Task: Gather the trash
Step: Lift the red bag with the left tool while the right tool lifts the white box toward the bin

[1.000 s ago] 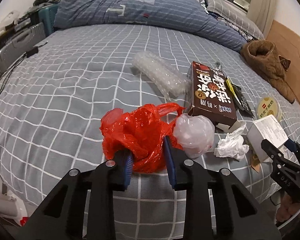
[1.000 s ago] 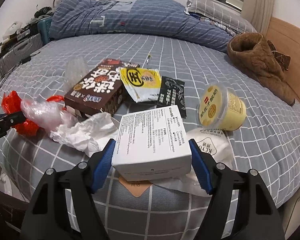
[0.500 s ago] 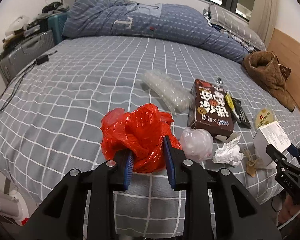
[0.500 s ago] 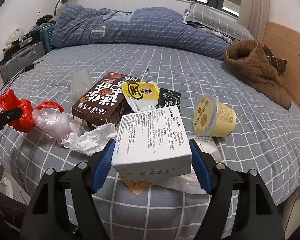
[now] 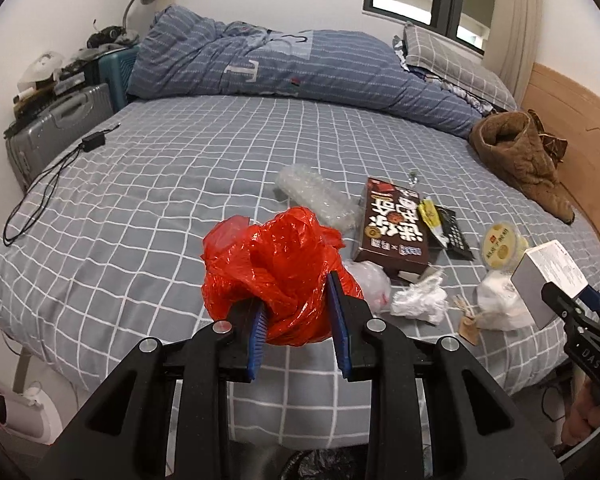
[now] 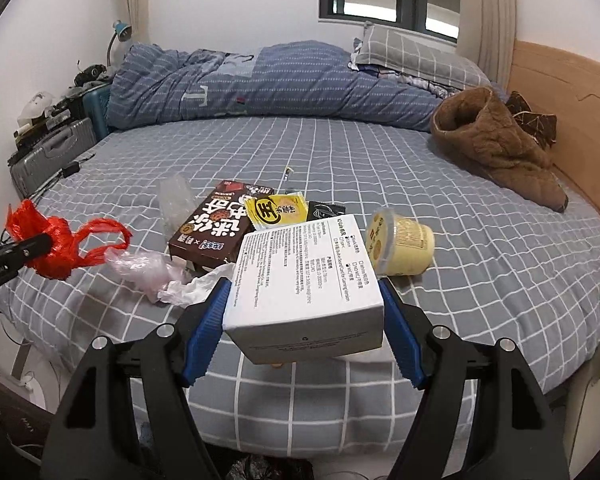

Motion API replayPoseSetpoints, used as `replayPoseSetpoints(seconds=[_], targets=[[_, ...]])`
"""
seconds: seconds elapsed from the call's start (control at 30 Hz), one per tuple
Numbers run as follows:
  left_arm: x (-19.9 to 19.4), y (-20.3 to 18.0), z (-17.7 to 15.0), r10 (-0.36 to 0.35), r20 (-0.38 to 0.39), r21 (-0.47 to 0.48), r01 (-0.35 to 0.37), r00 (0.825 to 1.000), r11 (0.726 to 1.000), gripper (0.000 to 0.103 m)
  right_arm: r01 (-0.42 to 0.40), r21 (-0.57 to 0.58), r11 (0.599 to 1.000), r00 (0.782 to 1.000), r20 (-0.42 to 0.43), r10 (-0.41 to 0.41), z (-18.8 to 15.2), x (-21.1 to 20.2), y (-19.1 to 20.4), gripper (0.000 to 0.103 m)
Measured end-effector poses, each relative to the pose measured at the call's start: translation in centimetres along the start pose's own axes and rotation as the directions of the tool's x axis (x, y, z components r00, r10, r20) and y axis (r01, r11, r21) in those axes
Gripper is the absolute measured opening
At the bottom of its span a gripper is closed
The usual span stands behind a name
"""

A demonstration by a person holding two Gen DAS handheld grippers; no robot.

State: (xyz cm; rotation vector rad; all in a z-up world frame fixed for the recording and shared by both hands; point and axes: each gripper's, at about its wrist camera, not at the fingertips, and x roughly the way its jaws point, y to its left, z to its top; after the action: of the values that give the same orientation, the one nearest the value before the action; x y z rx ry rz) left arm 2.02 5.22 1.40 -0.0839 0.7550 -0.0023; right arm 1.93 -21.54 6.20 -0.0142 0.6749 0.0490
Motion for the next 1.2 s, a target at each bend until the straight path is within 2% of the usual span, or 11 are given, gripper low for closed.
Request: replayPoseSetpoints(seconds=[0.37, 0.77, 1.2], targets=[[-5.1, -1.0, -0.2, -0.026, 0.022, -0.015, 0.026, 0.999, 1.0, 0.027, 0.002, 0.015, 1.0, 1.0, 0.016, -0.002, -0.5, -5.7, -0.5, 0.068], [-11.0, -1.3, -1.8, -0.019, 0.053, -0.011, 0.02, 0.998, 1.0, 0.027, -0.006, 0.017, 1.0, 0.999, 0.047, 0.005, -1.2, -11.2, 0.1, 0.068], [-12.9, -2.5, -5.2, -0.034, 0.031, 0.0, 0.034, 0.999, 0.999, 0.027, -0.013, 0.005, 1.0, 0.999, 0.034, 0.013, -4.0, -14.0, 1.2, 0.068]])
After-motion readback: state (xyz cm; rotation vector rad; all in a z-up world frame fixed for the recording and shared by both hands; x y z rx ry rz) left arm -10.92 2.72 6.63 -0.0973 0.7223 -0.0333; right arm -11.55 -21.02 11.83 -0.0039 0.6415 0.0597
